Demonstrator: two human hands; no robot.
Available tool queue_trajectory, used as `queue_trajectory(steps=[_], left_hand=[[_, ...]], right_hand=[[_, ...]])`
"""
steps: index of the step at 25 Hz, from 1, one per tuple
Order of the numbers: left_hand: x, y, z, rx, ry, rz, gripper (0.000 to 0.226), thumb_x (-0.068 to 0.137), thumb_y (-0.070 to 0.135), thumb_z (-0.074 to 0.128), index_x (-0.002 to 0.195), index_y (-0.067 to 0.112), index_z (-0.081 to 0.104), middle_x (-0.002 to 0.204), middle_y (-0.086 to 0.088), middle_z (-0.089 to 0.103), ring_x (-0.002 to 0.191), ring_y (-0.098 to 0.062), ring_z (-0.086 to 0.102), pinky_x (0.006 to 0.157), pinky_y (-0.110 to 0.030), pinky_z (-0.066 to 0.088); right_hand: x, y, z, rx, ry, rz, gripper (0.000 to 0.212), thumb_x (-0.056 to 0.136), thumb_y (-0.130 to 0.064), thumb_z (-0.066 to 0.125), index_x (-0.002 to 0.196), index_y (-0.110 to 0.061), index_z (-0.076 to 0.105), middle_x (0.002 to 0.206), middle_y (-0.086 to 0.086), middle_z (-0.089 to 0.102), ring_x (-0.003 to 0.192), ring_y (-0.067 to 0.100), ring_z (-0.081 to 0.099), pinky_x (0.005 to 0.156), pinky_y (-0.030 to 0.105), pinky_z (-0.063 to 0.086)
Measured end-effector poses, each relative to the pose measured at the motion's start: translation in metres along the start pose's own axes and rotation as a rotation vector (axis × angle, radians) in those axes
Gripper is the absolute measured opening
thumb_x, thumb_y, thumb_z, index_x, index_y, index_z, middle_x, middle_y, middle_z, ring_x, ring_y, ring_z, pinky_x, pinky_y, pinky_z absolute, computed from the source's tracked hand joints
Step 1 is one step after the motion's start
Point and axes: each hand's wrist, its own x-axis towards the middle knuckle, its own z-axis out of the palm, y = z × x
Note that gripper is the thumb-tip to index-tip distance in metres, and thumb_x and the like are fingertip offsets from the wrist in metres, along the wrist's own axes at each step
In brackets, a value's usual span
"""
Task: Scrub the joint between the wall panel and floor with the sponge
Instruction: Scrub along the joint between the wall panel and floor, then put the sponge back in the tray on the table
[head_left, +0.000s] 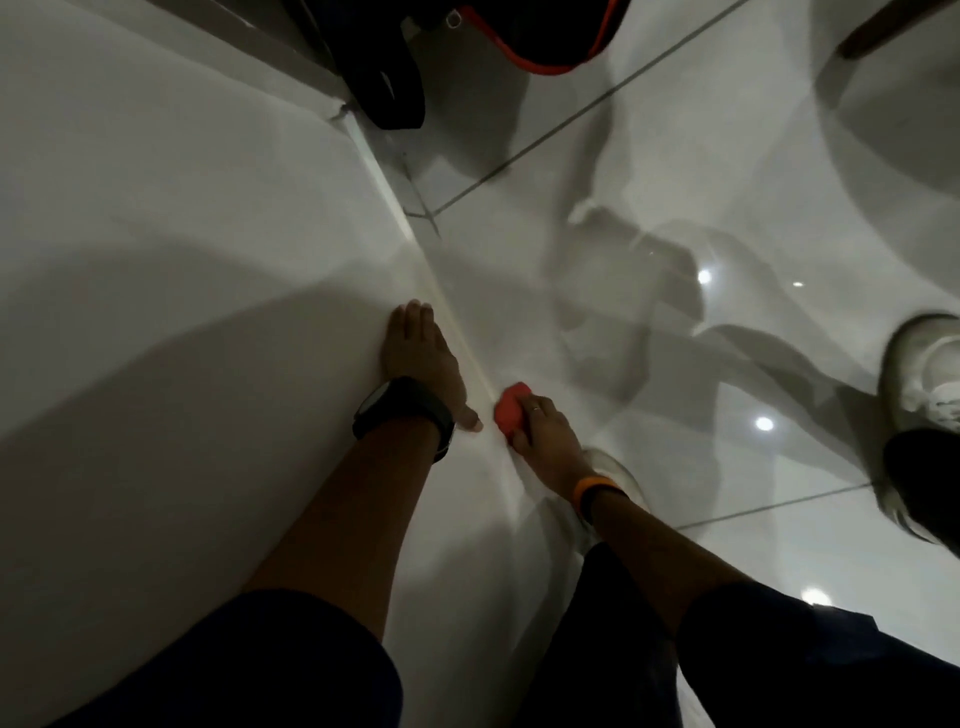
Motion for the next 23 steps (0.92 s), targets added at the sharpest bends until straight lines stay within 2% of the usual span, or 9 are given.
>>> queue_trajectory(steps=[3,6,9,10,13,17,19,21,23], left_hand=[[-0.023,0.02,0.021,-0.087,0.115,0.006,0.133,0.078,0.079,0.062,0.16,-0.006,0.0,0.169,-0.023,-0.007,0.159,-0.038,-0.004,0.13,-0.049,0.001],[-0.058,0.029,0.036,-0.177,0.26,0.002,0.128,0.08,0.073,0.066,0.161,-0.004,0.003,0.17,-0.021,-0.004,0.16,-0.036,-0.002,0.13,-0.048,0.002],[-0.117,0.026,0.019,-0.296,0.49,0.002,0.118,0.086,0.071,0.06,0.161,-0.003,0.006,0.17,-0.021,0.001,0.16,-0.035,0.001,0.13,-0.049,0.004],[-0.141,0.023,0.006,-0.366,0.574,0.008,0.113,0.088,0.068,0.058,0.162,-0.002,0.008,0.17,-0.021,0.005,0.16,-0.034,0.005,0.13,-0.049,0.007],[-0.213,0.019,-0.05,-0.583,0.814,-0.001,0.098,0.09,0.057,0.056,0.161,0.0,0.019,0.168,-0.019,0.017,0.159,-0.033,0.016,0.128,-0.049,0.019],[-0.331,0.035,-0.16,-0.755,1.083,0.049,0.093,0.089,0.056,0.048,0.161,0.002,0.024,0.169,-0.017,0.019,0.158,-0.032,0.02,0.126,-0.05,0.025],[-0.378,0.056,-0.214,-0.789,1.136,0.107,0.094,0.088,0.057,0.047,0.161,0.003,0.023,0.169,-0.016,0.018,0.158,-0.031,0.02,0.125,-0.049,0.026],[-0.408,0.077,-0.257,-0.832,1.127,0.165,0.094,0.087,0.057,0.049,0.161,0.005,0.025,0.169,-0.014,0.021,0.158,-0.03,0.022,0.124,-0.049,0.028],[-0.422,0.098,-0.292,-0.861,1.146,0.221,0.092,0.088,0.055,0.053,0.16,0.005,0.027,0.168,-0.015,0.024,0.157,-0.03,0.024,0.125,-0.048,0.028]], right_hand=[[-0.026,0.003,-0.021,0.076,-0.03,0.028,0.044,0.1,-0.025,0.066,0.141,-0.01,0.06,0.133,0.019,0.065,0.123,0.038,0.065,0.105,0.042,0.052],[-0.069,-0.016,-0.053,0.064,0.057,-0.028,0.041,0.099,-0.024,0.067,0.138,-0.011,0.065,0.126,0.017,0.07,0.117,0.034,0.068,0.097,0.036,0.052],[-0.149,-0.051,-0.113,0.039,0.266,-0.177,0.03,0.096,-0.017,0.069,0.126,-0.012,0.069,0.12,0.013,0.07,0.111,0.032,0.069,0.088,0.026,0.045],[-0.179,-0.064,-0.138,0.014,0.333,-0.24,0.033,0.094,-0.014,0.07,0.127,-0.011,0.069,0.124,0.012,0.069,0.114,0.033,0.069,0.09,0.027,0.048],[-0.282,-0.106,-0.222,-0.157,0.502,-0.36,0.058,0.093,-0.008,0.069,0.15,-0.01,0.055,0.15,0.013,0.058,0.133,0.033,0.06,0.107,0.04,0.055],[-0.443,-0.142,-0.341,-0.376,0.88,-0.585,0.056,0.088,0.0,0.066,0.143,-0.005,0.064,0.145,0.016,0.063,0.133,0.03,0.06,0.11,0.035,0.052],[-0.499,-0.137,-0.397,-0.429,0.917,-0.56,0.054,0.092,-0.009,0.065,0.146,-0.007,0.061,0.148,0.016,0.061,0.134,0.028,0.055,0.114,0.035,0.048],[-0.525,-0.123,-0.445,-0.411,0.886,-0.437,0.055,0.097,-0.02,0.063,0.151,-0.012,0.056,0.152,0.013,0.056,0.137,0.027,0.05,0.118,0.041,0.047],[-0.521,-0.101,-0.485,-0.466,0.894,-0.341,0.055,0.098,-0.014,0.06,0.153,-0.01,0.052,0.157,0.015,0.051,0.142,0.034,0.048,0.119,0.049,0.047]])
